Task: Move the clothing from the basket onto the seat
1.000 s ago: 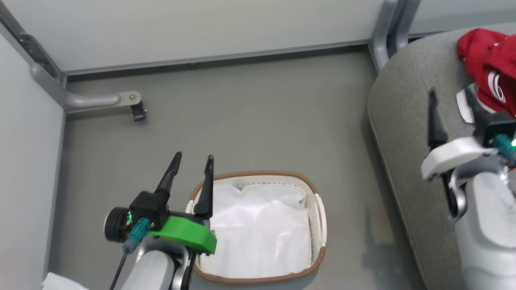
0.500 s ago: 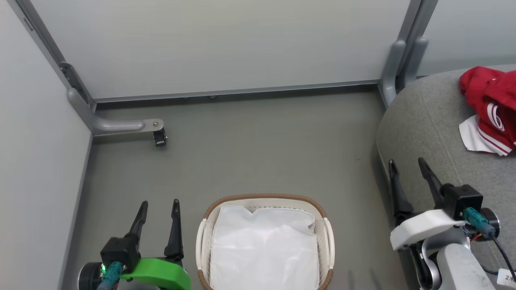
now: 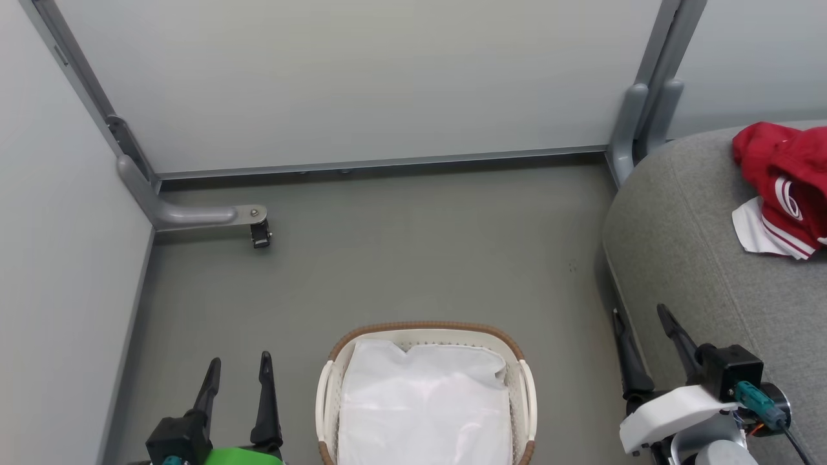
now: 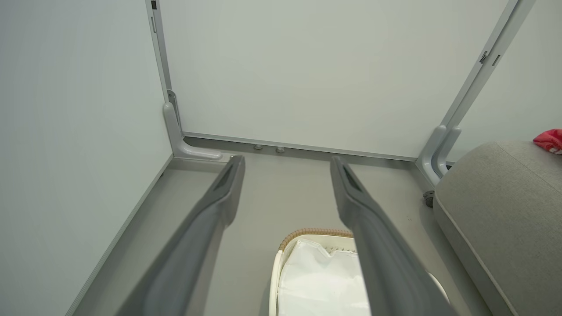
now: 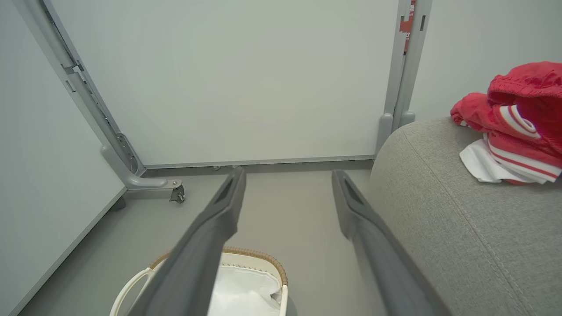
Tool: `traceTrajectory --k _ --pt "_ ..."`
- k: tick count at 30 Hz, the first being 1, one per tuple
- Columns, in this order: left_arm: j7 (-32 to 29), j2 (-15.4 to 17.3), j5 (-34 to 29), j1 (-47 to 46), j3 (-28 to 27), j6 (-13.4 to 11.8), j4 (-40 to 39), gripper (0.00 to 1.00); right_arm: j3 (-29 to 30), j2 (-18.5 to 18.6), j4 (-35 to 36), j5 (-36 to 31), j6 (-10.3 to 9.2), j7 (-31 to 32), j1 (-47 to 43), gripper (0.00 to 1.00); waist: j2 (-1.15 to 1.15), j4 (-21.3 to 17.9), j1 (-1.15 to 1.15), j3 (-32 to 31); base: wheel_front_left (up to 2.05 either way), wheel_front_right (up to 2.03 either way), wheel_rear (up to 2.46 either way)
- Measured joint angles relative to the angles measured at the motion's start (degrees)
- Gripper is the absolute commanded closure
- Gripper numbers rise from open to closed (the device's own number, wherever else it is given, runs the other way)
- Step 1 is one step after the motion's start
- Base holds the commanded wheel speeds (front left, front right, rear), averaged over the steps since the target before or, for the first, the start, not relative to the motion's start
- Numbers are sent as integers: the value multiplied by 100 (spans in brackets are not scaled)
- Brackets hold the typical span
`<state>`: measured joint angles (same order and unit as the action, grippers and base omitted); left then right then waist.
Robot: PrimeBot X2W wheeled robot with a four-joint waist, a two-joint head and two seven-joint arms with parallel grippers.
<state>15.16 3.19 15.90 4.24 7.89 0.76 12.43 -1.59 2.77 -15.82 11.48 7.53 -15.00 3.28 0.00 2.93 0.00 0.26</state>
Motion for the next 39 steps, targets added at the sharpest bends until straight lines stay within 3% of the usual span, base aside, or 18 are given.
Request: traceTrajectory --k 34,35,39 --pt "0 -32 -20 -15 -32 -1 -64 0 -67 0 -114 -32 0 0 62 0 0 -4 0 43 0 0 0" --pt "0 -33 4 -9 -29 -1 -36 100 -70 -7 -134 -27 0 2 55 100 0 -4 0 45 0 0 0" --pt "-2 -38 13 10 -21 0 172 100 -80 -38 -332 -27 0 19 -69 100 0 -4 0 46 0 0 0"
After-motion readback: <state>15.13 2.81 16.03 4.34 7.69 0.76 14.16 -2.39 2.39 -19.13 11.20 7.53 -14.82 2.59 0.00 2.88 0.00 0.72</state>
